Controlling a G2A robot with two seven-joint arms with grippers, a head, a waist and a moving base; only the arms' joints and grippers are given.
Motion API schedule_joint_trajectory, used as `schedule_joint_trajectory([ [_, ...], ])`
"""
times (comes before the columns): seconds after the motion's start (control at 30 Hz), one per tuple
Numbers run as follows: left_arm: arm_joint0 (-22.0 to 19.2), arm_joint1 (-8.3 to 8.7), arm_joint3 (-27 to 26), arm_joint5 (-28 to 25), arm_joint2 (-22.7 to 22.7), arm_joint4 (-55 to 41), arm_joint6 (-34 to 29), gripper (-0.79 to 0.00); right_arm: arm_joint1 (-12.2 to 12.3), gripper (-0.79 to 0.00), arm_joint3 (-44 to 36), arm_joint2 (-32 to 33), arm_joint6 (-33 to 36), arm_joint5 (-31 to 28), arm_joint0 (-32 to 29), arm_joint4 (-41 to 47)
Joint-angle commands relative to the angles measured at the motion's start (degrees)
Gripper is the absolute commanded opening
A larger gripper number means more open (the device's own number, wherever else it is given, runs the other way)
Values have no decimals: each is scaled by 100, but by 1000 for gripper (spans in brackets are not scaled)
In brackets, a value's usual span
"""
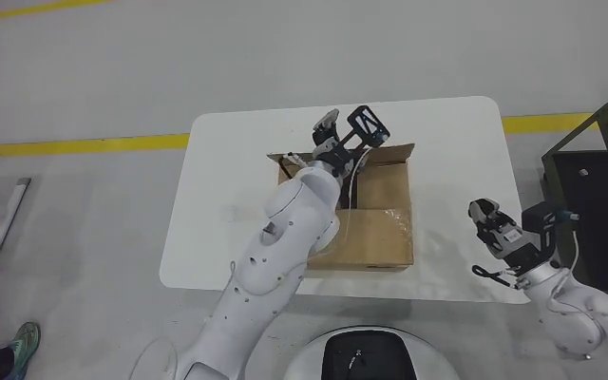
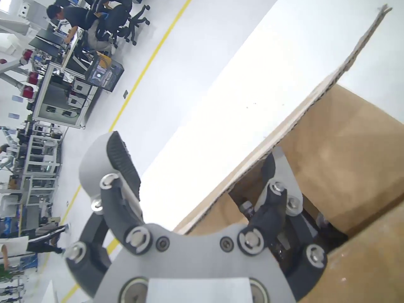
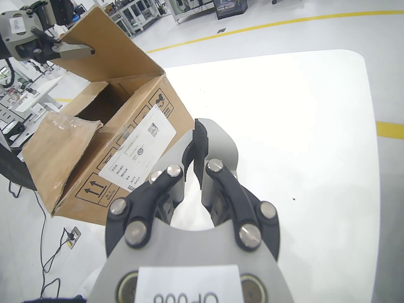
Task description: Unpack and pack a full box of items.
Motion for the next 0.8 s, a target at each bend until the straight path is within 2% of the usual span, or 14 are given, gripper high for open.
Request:
schedule_joint_trajectory([
  [0.0,-270,-64,404,77,90,1,127,0,1,-785,-8,21,-23,2,-34,-16],
  [0.2,-875,-267,1589,369,348,-36,426,0,-2,-785,-40,73,-65,50,-138,-17],
  [0.37,-1140,-425,2250,579,513,-133,464,0,-4,-785,-49,137,-107,105,-213,-9],
  [0.57,-1238,-543,2706,653,602,-170,536,0,-6,-785,-48,169,-102,130,-252,-9],
  [0.77,-1273,-607,2762,701,567,-169,546,0,-11,-785,-101,154,-81,153,-246,-11],
])
